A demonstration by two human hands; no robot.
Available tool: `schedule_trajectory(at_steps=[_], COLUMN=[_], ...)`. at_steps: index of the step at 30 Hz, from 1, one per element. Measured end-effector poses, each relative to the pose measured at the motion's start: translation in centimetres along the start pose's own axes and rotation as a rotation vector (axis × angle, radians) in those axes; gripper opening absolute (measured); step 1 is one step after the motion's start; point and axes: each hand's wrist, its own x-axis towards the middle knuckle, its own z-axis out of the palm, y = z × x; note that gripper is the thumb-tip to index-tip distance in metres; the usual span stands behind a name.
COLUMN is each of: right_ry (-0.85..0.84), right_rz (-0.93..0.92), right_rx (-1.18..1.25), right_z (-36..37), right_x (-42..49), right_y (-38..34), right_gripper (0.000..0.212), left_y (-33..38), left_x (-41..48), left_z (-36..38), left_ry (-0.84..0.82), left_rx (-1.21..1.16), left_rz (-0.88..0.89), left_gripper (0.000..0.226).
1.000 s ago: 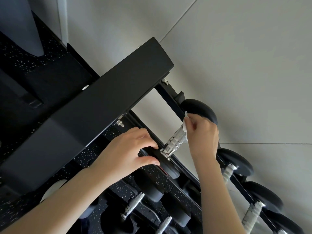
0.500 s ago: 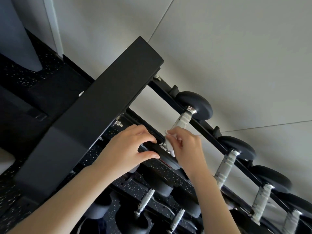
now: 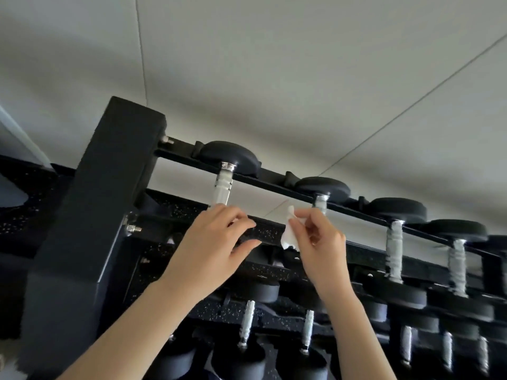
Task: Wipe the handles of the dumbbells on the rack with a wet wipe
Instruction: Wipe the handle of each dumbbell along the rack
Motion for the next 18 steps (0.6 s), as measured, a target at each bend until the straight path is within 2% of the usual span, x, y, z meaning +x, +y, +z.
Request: schedule_trajectory(at_steps=[6,11,15,18], right_ry=[0.075,0.051,-0.003,-0.014], right_rz=[0.045,0.019,-0.053,-0.116], right_rx=[-0.093,-0.089,-0.006,0.060], right_z=[-6.9,-7.7,-6.2,-4.8], right_x=[-0.6,1.7,4.4,6.3], right_y=[6.3,11.0,13.1,13.7], right_gripper=[0.007,0.010,0.010,0.008], left_y=[5.6,8.0,8.8,9.2], left_x=[2.1,2.2,1.4,0.5], left_z=[6.3,10.7,12.4,13.1], left_ry=[-0.151,-0.225,-0.213,-0.113], left_rx=[0.040,0.091,0.110,0.073], left_rz=[0.084,0.054,-0.016,-0.103], left_gripper=[0.047,0.054,0.053,0.050])
